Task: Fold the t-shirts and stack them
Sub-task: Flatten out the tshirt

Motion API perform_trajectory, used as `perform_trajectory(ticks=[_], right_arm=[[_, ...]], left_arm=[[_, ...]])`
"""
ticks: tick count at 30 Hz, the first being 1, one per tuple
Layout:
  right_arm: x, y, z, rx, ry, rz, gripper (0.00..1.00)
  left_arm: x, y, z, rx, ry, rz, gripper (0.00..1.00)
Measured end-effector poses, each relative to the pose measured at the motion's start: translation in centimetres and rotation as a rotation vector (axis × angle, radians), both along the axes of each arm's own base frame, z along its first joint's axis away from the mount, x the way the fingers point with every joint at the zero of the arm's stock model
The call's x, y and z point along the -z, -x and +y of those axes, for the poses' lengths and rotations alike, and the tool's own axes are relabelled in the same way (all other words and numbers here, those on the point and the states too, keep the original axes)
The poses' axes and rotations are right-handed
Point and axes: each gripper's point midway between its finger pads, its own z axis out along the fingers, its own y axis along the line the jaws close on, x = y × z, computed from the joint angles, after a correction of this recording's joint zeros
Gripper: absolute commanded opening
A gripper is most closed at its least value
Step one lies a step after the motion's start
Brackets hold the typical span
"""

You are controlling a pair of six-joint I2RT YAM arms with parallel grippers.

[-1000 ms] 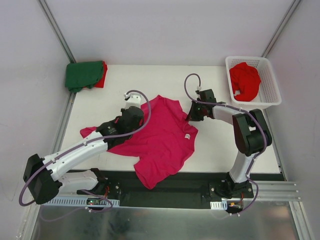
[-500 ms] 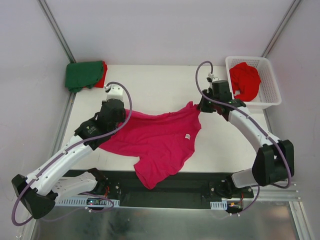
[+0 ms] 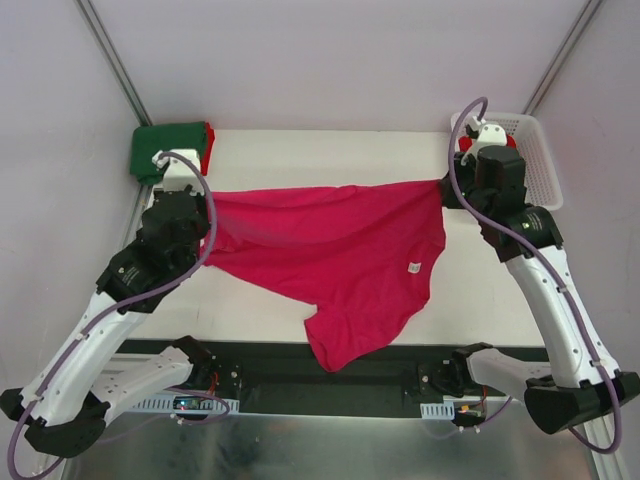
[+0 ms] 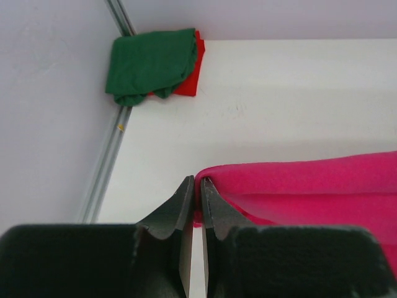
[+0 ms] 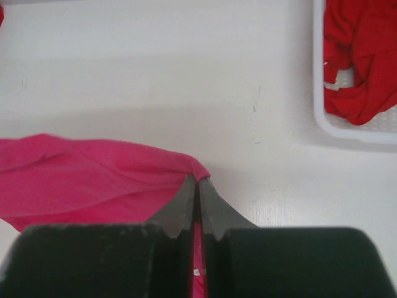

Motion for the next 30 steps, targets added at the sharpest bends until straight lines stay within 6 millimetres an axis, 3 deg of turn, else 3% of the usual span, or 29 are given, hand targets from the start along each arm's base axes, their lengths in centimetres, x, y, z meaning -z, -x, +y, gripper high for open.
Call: perform_trajectory(ticks=[10, 17, 20, 24, 30], right_arm=[[-3.6, 1.8, -2.2, 0.054, 0.046, -0.066, 0.01], [-3.8, 2.7, -2.4, 0.049, 0.045, -0.066, 0.01], [-2.2, 2.7, -2.2, 0.039, 0.049, -0.032, 0.01], [1.7, 2.1, -2.0, 0.040, 0.084, 0.066, 0.01], [6.2, -2.9, -0.9, 0.052, 0.125, 0.170, 0.01]], left_arm=[[-6.5, 2.5, 3.7, -0.072, -0.021, -0.140, 0.04], [-7.4, 4.1, 5.2, -0.092, -0.013, -0.179, 0.02], [-6.3, 4.1, 5.1, -0.092, -0.008, -0.164, 0.02], [-4.0, 2.8, 4.0, -0.085, -0.042, -0.093, 0.00], [-1.4, -1.4, 1.7, -0.077, -0.093, -0.003, 0.00]])
